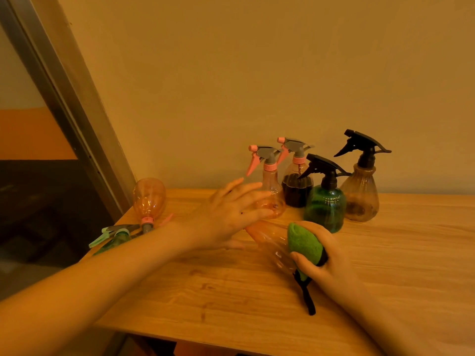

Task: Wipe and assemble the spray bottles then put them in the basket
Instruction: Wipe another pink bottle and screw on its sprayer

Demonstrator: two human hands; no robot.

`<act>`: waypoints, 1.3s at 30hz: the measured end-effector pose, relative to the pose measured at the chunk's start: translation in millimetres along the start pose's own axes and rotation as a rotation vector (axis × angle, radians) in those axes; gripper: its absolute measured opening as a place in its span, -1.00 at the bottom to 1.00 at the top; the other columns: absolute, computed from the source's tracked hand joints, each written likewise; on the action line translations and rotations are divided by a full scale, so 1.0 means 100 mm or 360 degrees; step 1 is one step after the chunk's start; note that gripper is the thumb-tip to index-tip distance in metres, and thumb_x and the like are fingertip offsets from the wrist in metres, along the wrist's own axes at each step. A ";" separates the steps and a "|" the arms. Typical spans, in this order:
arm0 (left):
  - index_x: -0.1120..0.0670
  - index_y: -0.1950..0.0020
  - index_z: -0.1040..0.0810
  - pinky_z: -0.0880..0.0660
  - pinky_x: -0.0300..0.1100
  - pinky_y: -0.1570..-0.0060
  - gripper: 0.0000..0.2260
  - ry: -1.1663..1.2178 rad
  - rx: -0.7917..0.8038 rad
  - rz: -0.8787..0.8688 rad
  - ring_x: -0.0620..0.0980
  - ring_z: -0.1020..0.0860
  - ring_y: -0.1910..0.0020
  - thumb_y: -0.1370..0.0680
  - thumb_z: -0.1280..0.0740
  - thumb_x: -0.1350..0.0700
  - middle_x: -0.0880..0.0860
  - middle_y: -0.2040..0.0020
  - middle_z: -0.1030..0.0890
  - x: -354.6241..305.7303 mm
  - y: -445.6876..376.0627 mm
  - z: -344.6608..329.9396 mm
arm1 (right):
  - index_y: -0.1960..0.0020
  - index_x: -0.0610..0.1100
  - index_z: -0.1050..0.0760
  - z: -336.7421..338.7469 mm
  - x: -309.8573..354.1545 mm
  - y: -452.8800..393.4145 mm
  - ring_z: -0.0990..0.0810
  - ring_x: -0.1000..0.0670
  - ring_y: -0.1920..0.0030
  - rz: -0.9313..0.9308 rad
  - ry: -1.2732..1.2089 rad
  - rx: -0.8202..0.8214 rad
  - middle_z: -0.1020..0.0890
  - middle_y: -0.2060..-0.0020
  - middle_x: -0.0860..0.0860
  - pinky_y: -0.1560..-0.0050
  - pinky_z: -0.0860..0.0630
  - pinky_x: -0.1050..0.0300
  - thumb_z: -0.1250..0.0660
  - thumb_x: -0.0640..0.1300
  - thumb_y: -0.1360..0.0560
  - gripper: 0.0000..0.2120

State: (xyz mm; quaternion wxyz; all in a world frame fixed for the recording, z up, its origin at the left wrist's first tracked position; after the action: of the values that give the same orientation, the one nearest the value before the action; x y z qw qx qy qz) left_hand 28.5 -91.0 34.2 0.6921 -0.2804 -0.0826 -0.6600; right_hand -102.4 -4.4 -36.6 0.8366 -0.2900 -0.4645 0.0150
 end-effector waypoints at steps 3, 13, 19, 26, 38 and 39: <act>0.02 -0.35 -0.43 -0.05 0.15 -0.37 -0.25 -0.0033 0.0036 -0.0040 0.15 -0.28 -0.43 -0.24 -0.51 -0.23 0.05 -0.34 -0.48 -0.15 -0.10 -0.09 | -0.28 0.12 -0.41 0.01 0.01 0.01 -0.46 0.11 -0.26 0.0015 -0.0015 -0.0005 -0.49 -0.20 0.24 -0.20 -0.41 0.26 -0.36 0.13 -0.40 -0.53; -0.05 -0.26 -0.52 -0.03 0.17 -0.35 -0.39 0.0177 -0.0017 0.0029 0.08 -0.35 -0.39 -0.25 -0.54 -0.16 -0.05 -0.13 -0.63 -0.18 -0.23 -0.21 | -0.31 0.08 -0.41 0.02 -0.02 0.04 -0.46 0.12 -0.26 -0.0036 -0.0058 -0.0016 -0.48 -0.21 0.25 -0.21 -0.39 0.29 -0.33 0.17 -0.43 -0.52; -0.11 -0.31 -0.48 -0.04 0.18 -0.35 -0.38 0.0594 -0.0114 0.0375 -0.06 -0.25 -0.42 -0.28 -0.53 -0.16 -0.11 -0.15 -0.62 0.06 -0.05 -0.28 | -0.23 0.17 -0.45 0.10 -0.15 0.06 -0.57 0.11 -0.10 -0.0256 -0.0403 -0.0170 -0.60 -0.05 0.20 -0.08 -0.51 0.22 -0.32 0.14 -0.49 -0.67; -0.43 -0.25 -0.26 -0.16 -0.10 -0.38 -0.39 0.1144 -0.0009 0.0963 -0.23 -0.22 -0.34 -0.30 -0.48 -0.21 -0.29 -0.29 -0.31 0.31 0.10 -0.30 | -0.20 0.35 -0.42 0.13 0.13 -0.14 -0.56 0.17 -0.10 -0.0232 -0.0531 -0.0311 -0.57 -0.05 0.30 -0.10 -0.54 0.18 -0.32 0.22 -0.43 -0.66; 0.02 -0.09 -0.58 -0.45 -0.47 0.13 -0.36 0.2135 -0.0534 0.1411 -0.34 -0.60 0.12 -0.04 -0.65 0.02 -0.28 0.13 -0.66 0.40 0.45 -0.39 | -0.45 0.22 -0.19 0.01 0.85 -0.29 -0.17 0.19 -0.47 0.0316 0.0021 -0.0097 -0.25 -0.43 0.30 -0.42 -0.17 0.24 -0.34 0.06 -0.50 -0.41; -0.01 -0.07 -0.58 -0.46 -0.46 0.13 -0.30 0.2151 -0.0537 0.1426 -0.33 -0.61 0.11 0.02 -0.64 -0.13 -0.26 0.12 -0.67 0.39 0.47 -0.40 | -0.45 0.23 -0.19 0.01 0.86 -0.29 -0.17 0.20 -0.47 0.0310 0.0005 -0.0086 -0.25 -0.43 0.31 -0.42 -0.17 0.25 -0.35 0.04 -0.49 -0.40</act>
State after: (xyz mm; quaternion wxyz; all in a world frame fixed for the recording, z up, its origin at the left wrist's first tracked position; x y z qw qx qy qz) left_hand 68.3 -145.5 6.5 0.7386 0.0704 0.5710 -0.3514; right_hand -61.1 -2.5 44.3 0.8238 -0.3562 -0.4330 0.0833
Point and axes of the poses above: each hand's wrist, its own y-axis away from the middle knuckle, its own z-axis out of the back of the hand, x = y × z, the point moved 9 cm from there along -y, towards the middle knuckle
